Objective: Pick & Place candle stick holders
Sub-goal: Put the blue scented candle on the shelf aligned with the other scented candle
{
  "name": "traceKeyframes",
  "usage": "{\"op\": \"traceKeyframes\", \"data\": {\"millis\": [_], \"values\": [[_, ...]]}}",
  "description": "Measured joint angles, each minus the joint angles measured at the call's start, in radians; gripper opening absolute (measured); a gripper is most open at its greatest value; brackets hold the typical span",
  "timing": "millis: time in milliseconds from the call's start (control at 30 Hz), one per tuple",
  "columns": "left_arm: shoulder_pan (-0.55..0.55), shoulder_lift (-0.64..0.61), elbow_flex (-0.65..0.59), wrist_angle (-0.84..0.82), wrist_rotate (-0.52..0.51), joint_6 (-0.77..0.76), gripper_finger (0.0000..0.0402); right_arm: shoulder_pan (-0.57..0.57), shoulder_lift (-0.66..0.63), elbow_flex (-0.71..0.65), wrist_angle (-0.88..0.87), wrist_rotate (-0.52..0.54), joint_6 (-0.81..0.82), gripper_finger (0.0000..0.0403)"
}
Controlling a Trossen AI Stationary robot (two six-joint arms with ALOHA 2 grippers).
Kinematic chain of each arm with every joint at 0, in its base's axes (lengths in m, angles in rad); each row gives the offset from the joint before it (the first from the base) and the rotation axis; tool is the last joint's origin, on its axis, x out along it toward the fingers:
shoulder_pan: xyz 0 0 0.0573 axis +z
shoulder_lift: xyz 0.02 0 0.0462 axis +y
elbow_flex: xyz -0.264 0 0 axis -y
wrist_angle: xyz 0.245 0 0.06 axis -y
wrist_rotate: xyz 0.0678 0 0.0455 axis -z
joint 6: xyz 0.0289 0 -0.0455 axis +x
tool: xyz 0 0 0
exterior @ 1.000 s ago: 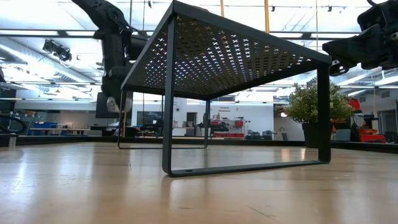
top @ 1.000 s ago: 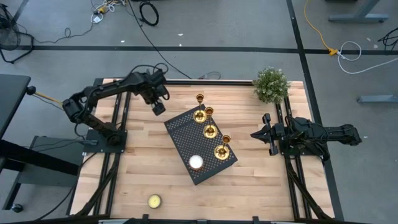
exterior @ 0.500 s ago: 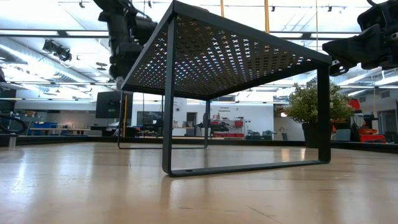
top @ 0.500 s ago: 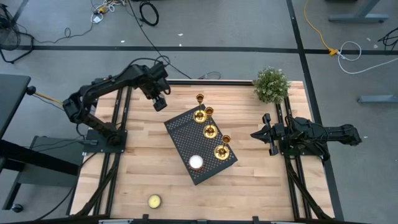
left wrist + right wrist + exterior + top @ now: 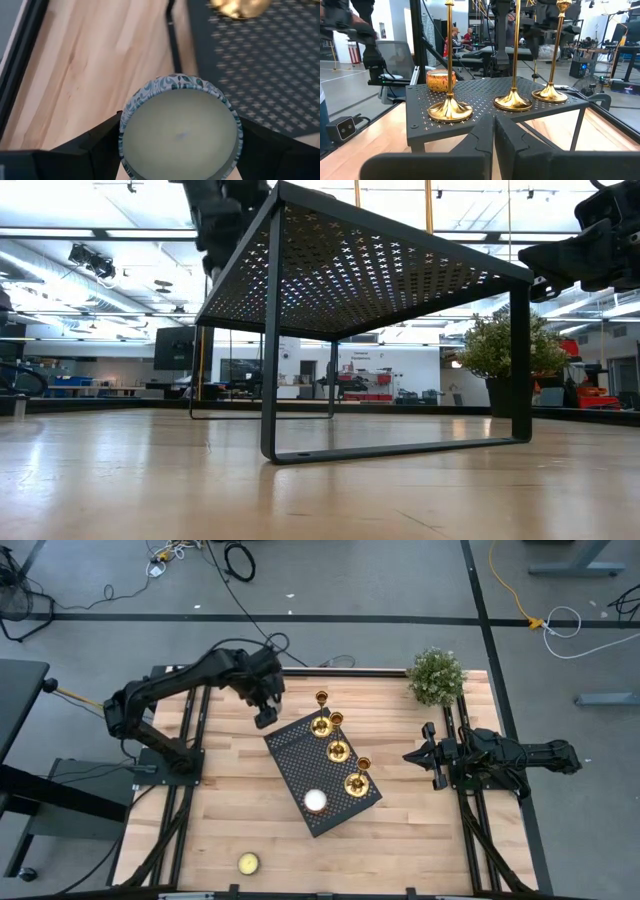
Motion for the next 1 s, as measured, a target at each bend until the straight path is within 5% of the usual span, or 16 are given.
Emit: {"op": "traceKeyframes", "data": {"millis": [1000], "values": [[-0.295,-0.12,0.005,0.013,-0.002,0.014,0.0305,0.0,0.0,0.0,0.0,0.0,0.0,0.0018]]}}
